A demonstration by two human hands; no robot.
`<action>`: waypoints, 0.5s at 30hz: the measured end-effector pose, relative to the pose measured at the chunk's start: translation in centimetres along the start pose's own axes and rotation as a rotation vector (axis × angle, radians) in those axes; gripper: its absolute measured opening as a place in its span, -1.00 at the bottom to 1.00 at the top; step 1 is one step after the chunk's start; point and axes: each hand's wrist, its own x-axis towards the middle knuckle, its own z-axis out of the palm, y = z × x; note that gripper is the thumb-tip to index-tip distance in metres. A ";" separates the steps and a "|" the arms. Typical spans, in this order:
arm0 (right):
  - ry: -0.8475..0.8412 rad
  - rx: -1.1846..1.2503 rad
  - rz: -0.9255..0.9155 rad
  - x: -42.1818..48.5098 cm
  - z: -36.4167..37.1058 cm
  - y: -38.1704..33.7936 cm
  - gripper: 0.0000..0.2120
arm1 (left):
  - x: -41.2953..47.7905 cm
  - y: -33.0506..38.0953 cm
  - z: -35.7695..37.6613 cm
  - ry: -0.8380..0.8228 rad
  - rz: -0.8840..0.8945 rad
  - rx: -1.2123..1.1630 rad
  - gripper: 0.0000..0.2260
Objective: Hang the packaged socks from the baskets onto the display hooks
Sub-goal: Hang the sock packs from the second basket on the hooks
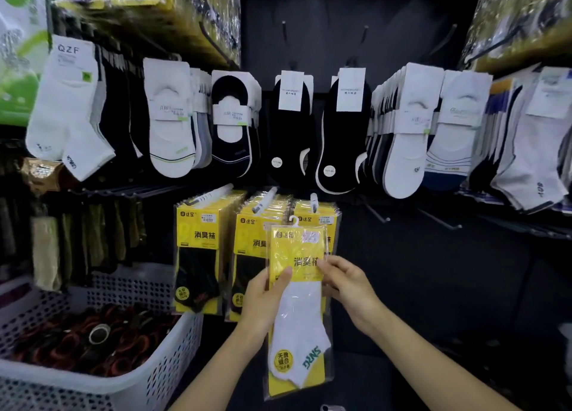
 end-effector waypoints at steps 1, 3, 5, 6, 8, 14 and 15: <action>0.037 0.009 -0.024 -0.1 -0.2 -0.2 -0.81 | 0.0 0.1 0.3 0.004 0.002 -0.012 -0.82; 0.146 0.044 -0.073 -0.3 -0.8 -0.3 -0.82 | 0.0 0.3 0.8 0.007 0.011 -0.045 -0.82; 0.245 0.093 -0.107 -0.5 -1.6 -0.3 -0.84 | 0.0 0.4 1.0 -0.017 0.014 -0.026 -0.74; 0.276 0.108 -0.118 -0.5 -1.9 -0.3 -0.86 | -0.1 0.4 1.2 -0.036 0.016 -0.005 -0.69; 0.311 0.116 -0.129 -0.5 -2.3 -0.3 -0.89 | -0.1 0.2 1.4 -0.061 0.010 0.019 -0.60; 0.329 0.074 -0.145 1.2 -1.2 -1.1 -0.95 | 0.8 0.0 1.9 -0.015 -0.002 -0.001 -0.56; 0.332 0.065 -0.138 1.5 -1.0 -1.0 -0.96 | 1.1 -0.1 1.9 0.000 -0.002 0.010 -0.55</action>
